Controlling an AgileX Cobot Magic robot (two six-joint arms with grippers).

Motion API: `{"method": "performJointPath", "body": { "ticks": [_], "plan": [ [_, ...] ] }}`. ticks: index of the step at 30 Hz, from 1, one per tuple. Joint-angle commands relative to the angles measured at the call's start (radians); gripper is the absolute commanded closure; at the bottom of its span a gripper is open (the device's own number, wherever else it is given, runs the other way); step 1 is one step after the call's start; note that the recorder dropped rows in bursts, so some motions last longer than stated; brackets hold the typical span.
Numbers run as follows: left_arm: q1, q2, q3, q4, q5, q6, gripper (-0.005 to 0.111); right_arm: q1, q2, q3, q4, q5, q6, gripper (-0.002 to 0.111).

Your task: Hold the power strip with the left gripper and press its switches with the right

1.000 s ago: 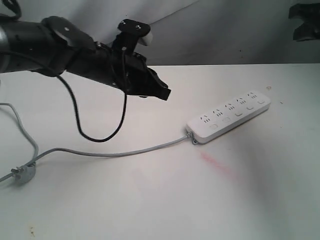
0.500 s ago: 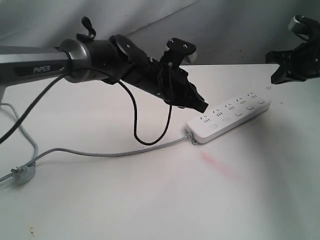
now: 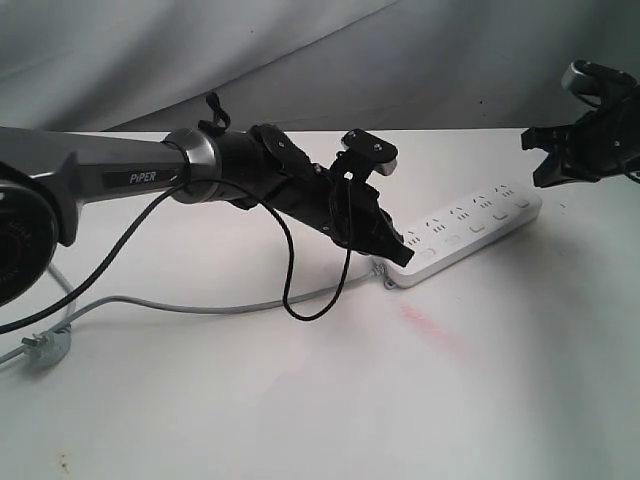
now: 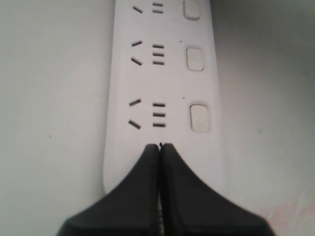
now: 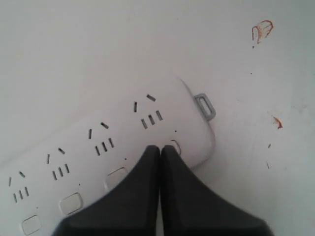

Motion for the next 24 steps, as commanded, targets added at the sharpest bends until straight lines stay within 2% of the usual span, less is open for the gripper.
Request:
{"method": "performJointPath", "body": {
  "ticks": [1,17,24],
  "plan": [
    [-0.004,0.006,-0.007,0.003,-0.010,0.009,0.107,-0.005,0.021,-0.006,0.022,-0.010,-0.022,0.108],
    [-0.004,0.006,-0.007,0.003,-0.007,0.009,0.107,-0.003,0.079,-0.006,0.025,-0.027,-0.029,0.108],
    [-0.004,0.006,-0.007,0.003,-0.007,0.009,0.107,0.011,0.078,-0.006,0.113,-0.045,-0.093,0.108]
  ]
}}
